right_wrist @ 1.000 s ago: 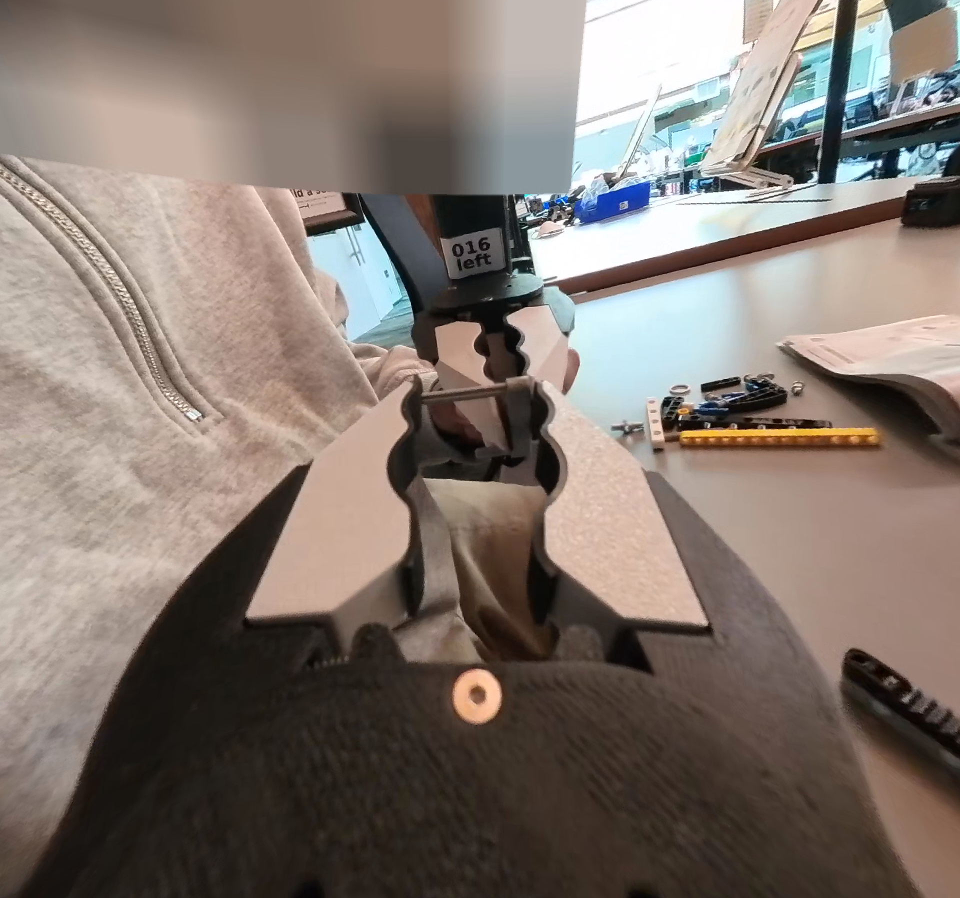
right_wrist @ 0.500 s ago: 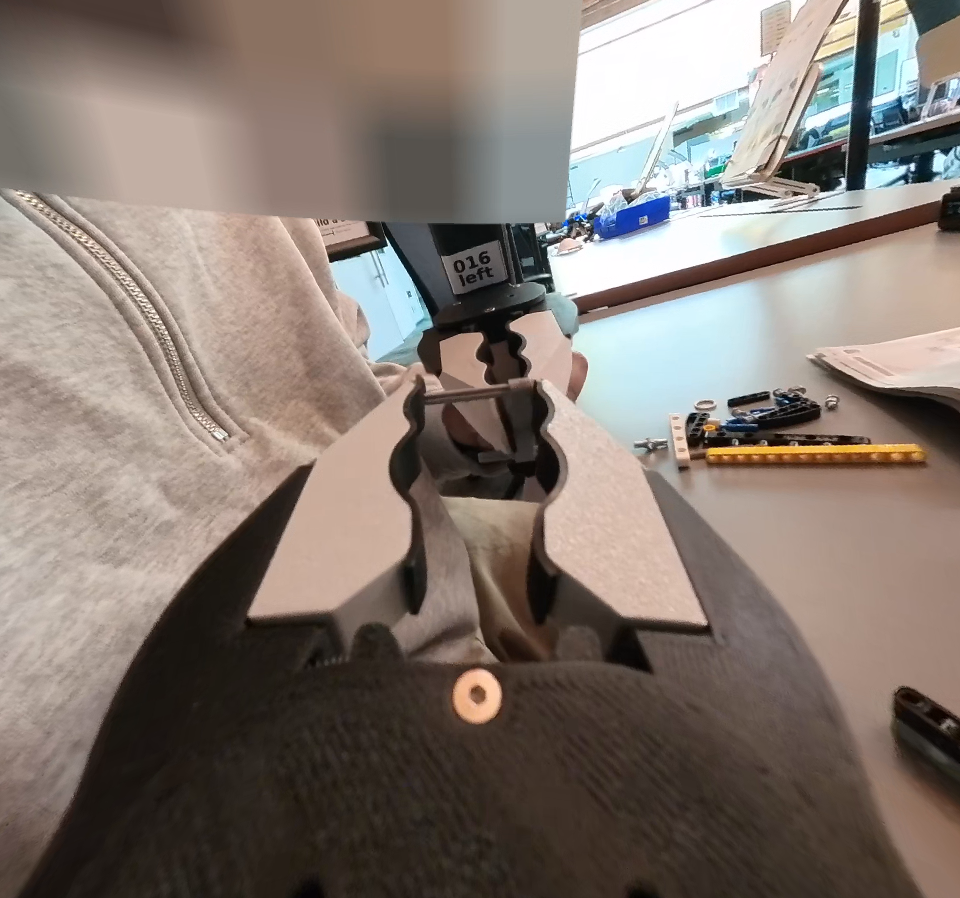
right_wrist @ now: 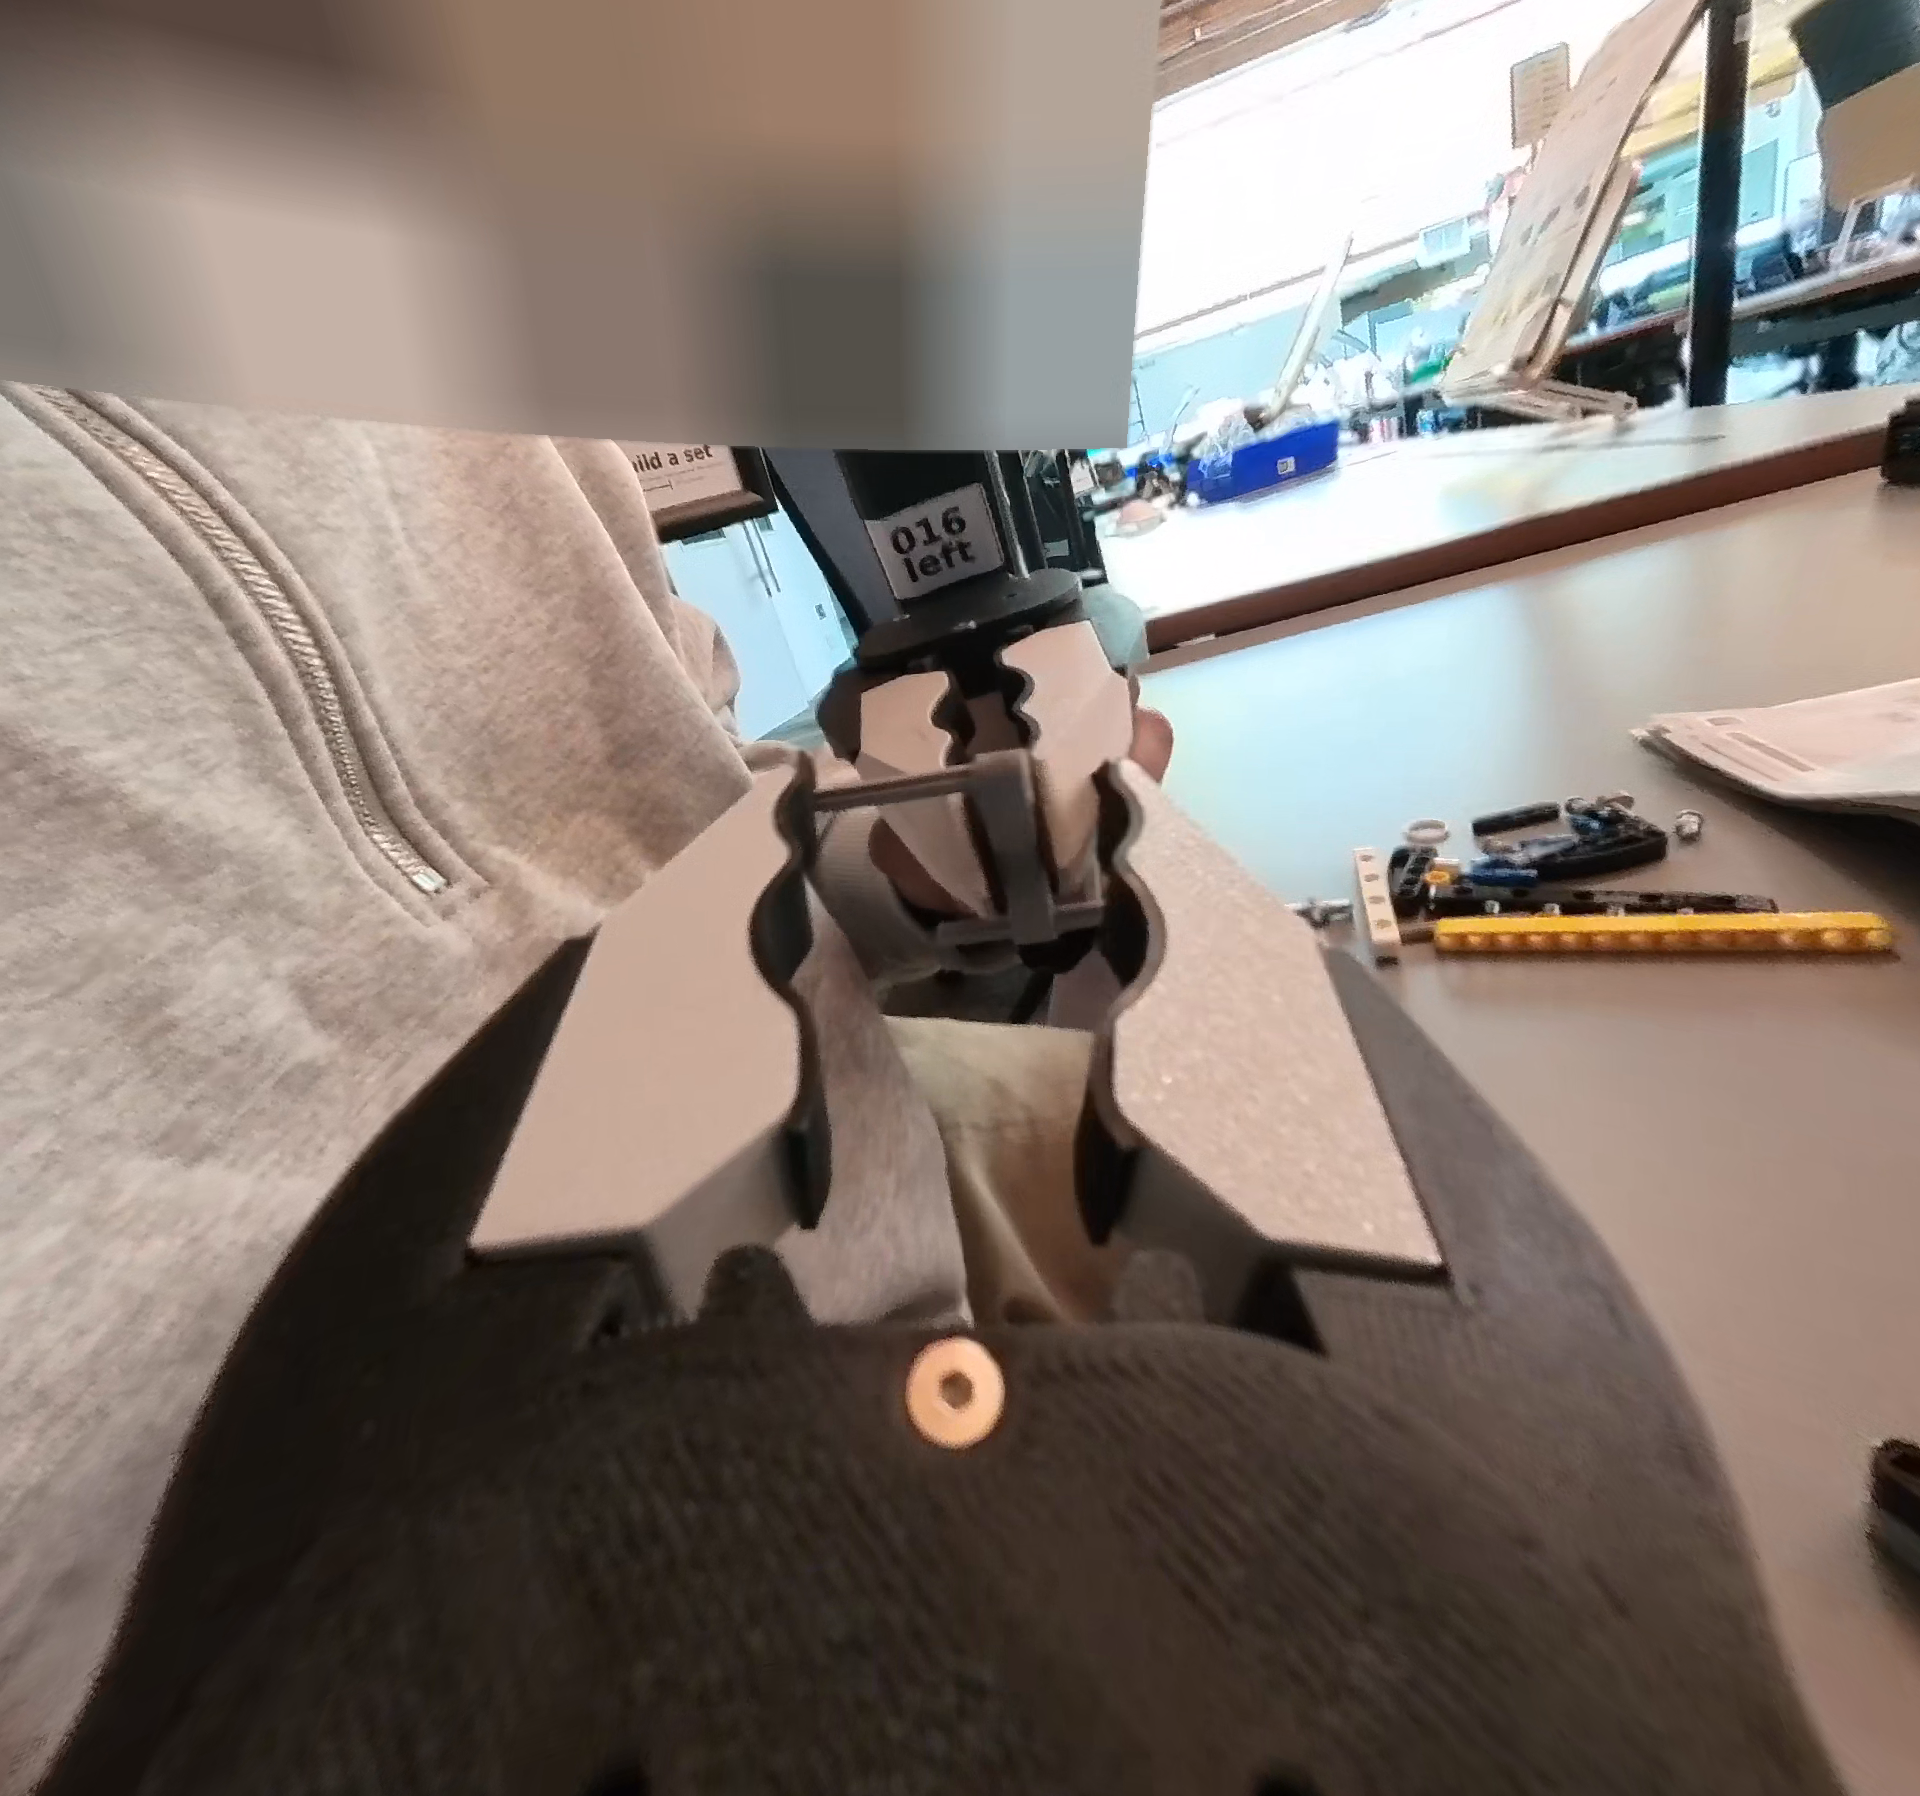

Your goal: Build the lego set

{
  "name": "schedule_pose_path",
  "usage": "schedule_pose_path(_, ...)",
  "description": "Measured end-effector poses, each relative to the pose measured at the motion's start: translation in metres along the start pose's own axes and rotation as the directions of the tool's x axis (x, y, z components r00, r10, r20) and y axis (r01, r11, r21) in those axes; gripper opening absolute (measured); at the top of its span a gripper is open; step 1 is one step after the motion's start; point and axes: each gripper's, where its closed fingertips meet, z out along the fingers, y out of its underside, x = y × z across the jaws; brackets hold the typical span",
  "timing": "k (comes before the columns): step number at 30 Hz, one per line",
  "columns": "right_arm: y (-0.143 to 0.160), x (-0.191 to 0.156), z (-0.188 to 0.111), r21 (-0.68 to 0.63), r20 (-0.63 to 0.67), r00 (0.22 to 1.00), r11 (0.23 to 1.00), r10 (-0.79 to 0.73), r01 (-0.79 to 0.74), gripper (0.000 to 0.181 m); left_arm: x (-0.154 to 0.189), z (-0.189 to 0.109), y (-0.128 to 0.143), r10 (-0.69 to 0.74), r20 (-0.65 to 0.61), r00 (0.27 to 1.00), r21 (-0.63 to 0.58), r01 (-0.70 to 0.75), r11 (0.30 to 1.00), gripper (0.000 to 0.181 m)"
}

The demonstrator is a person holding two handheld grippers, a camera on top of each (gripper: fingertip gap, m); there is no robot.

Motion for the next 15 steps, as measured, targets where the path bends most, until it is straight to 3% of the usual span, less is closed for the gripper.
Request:
schedule_pose_path(2, -0.006, -0.005, -0.003, 0.019, 0.023, 1.0, 1.0, -0.007, 0.006, 0.04, -0.001, -0.001, -0.001, -0.014, -0.002, 1.0, 0.009, 0.014, 1.0, 0.005)
schedule_pose_path(11, -0.008, -0.004, -0.001, 0.037, -0.009, 0.998, 0.998, -0.054, 0.055, 0.04, -0.002, -0.002, -0.003, -0.017, 0.01, 1.0, 0.016, 0.017, 1.0, 0.005)
schedule_pose_path(13, -0.006, 0.004, -0.002, 0.034, -0.05, 0.998, 0.999, -0.037, 0.039, 0.067, 0.0, -0.003, -0.006, -0.02, 0.0, 1.0, 0.037, 0.02, 0.999, 0.004)
schedule_pose_path(15, -0.004, 0.007, -0.001, 0.021, -0.067, 0.997, 0.999, -0.036, 0.038, 0.073, 0.0, -0.003, -0.006, -0.004, 0.008, 1.0, 0.029, 0.004, 1.0, 0.005)
